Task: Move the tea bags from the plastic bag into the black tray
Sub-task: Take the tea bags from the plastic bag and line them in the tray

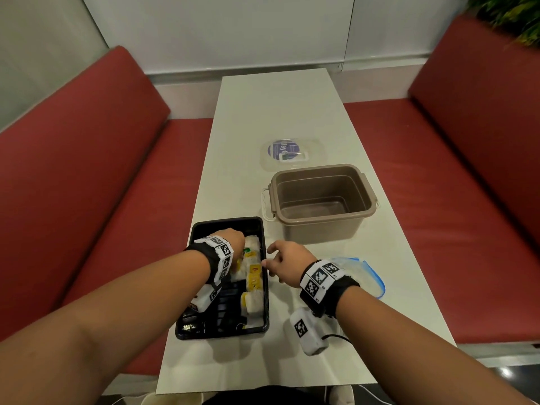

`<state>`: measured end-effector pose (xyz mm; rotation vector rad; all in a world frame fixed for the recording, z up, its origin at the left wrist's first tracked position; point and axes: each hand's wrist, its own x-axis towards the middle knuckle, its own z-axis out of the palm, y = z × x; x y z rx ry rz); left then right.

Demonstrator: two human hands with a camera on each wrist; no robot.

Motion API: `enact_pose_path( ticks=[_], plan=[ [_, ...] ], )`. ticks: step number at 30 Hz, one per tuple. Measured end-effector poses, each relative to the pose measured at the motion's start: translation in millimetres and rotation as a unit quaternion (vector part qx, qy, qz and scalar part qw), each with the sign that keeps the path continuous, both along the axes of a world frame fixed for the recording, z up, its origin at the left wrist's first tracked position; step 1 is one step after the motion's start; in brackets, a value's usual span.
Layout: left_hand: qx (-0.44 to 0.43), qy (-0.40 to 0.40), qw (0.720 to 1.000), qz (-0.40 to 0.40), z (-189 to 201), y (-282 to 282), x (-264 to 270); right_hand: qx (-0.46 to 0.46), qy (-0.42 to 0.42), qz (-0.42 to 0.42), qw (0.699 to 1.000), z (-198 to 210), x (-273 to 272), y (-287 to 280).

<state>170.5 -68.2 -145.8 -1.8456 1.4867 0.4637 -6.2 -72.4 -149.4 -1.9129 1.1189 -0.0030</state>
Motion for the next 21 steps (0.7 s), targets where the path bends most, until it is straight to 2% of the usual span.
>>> enact_pose_path(
  ticks=[4, 8, 13, 15, 17, 19, 21],
  plan=[
    [-0.039, 0.03, 0.998, 0.039, 17.5, -1.3, 4.2, -0.002, -0.039, -0.014, 0.999, 18.7, -24.2, -14.0],
    [-0.161, 0.095, 0.979, 0.08, 50.9, 1.0, 2.7, -0.008, -0.046, -0.038, 0.998, 33.8, -66.3, -37.8],
    [-0.279, 0.227, 0.929, 0.091, 93.6, 7.6, -53.1, -0.023, 0.049, -0.045, 0.998, 21.4, -124.1, -59.6],
    [-0.284, 0.283, 0.913, 0.075, 101.2, 6.1, -88.1, -0.037, 0.105, -0.016, 0.994, 7.3, -143.2, -61.9],
    [-0.264, 0.318, 0.909, 0.049, 95.5, 1.5, -123.5, -0.023, 0.132, 0.019, 0.991, -6.0, -158.1, -59.4],
    [-0.23, 0.33, 0.915, 0.017, 75.2, -2.2, -157.1, 0.007, 0.13, 0.04, 0.991, -13.1, -170.0, -54.9],
    [-0.176, 0.304, 0.936, 0.014, 48.1, -0.3, -187.6, 0.019, 0.131, 0.057, 0.99, -15.7, -178.4, -49.3]
  ],
)
